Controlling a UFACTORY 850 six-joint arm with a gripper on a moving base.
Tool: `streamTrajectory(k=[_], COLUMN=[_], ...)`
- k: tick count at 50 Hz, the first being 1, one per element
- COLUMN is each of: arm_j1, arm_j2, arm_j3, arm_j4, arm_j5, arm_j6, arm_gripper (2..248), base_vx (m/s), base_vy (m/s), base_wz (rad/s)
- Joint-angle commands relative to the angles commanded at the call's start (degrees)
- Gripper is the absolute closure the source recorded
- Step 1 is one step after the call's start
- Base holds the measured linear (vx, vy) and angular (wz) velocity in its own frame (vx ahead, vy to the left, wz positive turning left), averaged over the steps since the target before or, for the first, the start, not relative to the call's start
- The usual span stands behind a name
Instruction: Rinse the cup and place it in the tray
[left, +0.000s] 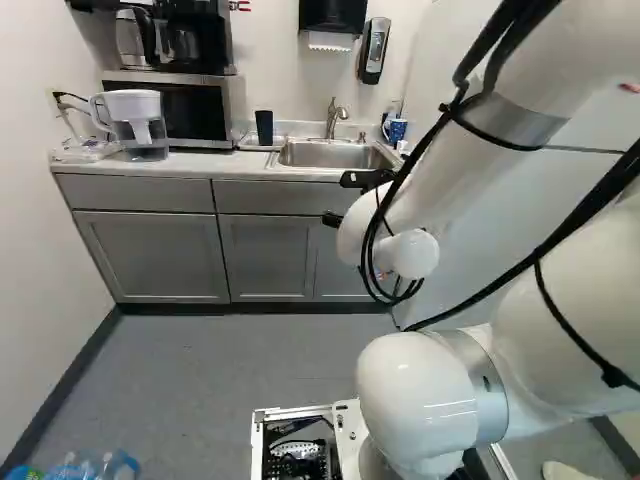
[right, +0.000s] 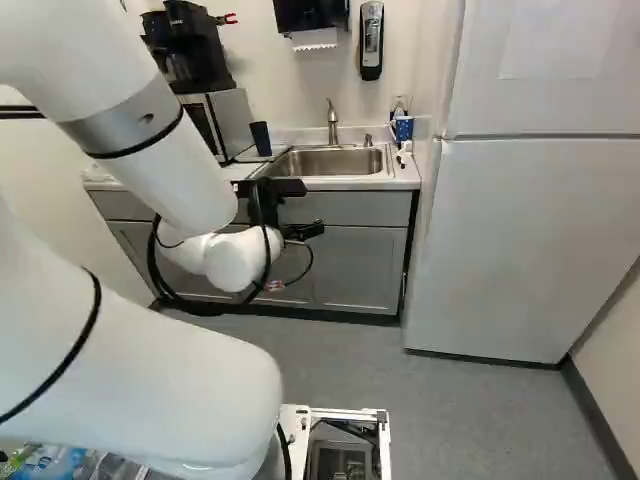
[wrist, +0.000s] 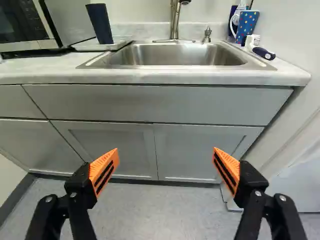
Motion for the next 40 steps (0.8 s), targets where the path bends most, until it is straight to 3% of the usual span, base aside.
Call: streamTrajectory(k=[40], arm_j1=[0.5], arm_j2=[0.9], arm_j3=[3.0], arm_j4=[-0.2], arm_j5=[3.9], arm_j6=[0.2], arm_gripper=[3], base_vx=[0.0], base_vy=[0.0], base_wz=[0.0])
